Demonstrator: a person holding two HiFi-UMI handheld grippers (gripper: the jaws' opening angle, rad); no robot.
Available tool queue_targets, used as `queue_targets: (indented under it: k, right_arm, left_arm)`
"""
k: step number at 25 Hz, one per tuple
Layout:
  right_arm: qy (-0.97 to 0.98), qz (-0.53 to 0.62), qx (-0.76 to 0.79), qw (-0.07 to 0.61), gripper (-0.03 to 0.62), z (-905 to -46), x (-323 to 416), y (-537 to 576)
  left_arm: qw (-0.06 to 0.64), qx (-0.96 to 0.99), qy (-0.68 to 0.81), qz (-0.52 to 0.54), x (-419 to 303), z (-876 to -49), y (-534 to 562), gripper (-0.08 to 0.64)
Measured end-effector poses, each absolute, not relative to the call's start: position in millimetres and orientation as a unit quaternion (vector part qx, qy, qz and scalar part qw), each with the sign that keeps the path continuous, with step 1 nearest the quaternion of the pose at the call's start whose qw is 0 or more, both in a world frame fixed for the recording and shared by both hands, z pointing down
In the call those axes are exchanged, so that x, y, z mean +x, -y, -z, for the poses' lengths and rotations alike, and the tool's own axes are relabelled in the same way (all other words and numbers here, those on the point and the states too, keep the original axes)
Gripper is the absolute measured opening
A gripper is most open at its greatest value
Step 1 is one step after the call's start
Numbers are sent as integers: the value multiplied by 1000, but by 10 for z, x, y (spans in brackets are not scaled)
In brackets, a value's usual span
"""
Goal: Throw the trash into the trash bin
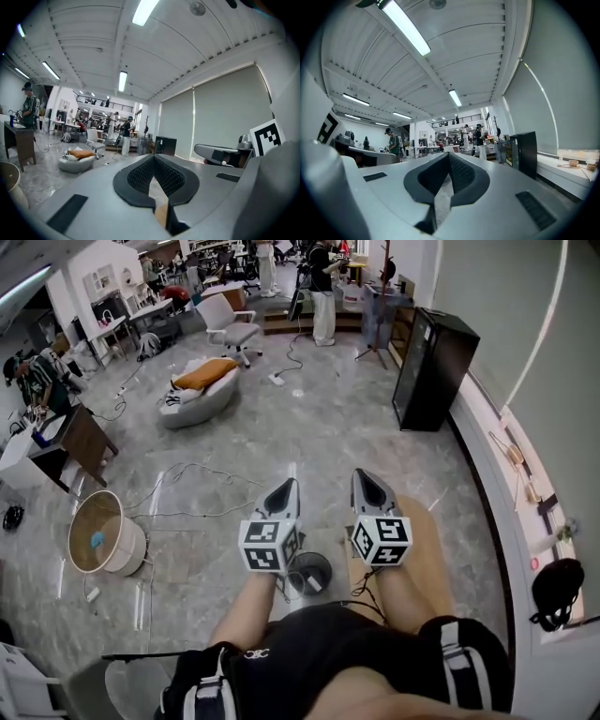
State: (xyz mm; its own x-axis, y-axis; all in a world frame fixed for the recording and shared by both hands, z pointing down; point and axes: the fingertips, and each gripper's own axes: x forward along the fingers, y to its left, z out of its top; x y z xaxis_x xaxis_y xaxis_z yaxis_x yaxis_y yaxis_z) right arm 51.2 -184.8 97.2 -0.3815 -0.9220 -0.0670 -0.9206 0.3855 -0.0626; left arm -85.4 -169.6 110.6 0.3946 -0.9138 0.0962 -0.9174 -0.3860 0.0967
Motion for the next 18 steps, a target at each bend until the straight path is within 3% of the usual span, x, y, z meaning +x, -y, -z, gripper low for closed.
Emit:
queue_targets:
  k: [18]
  right_arm:
    - [-829, 34, -556, 59, 12, -1125, 656, 1588]
  left_arm:
    - [75, 842, 534, -21, -703, -1167, 1514, 14]
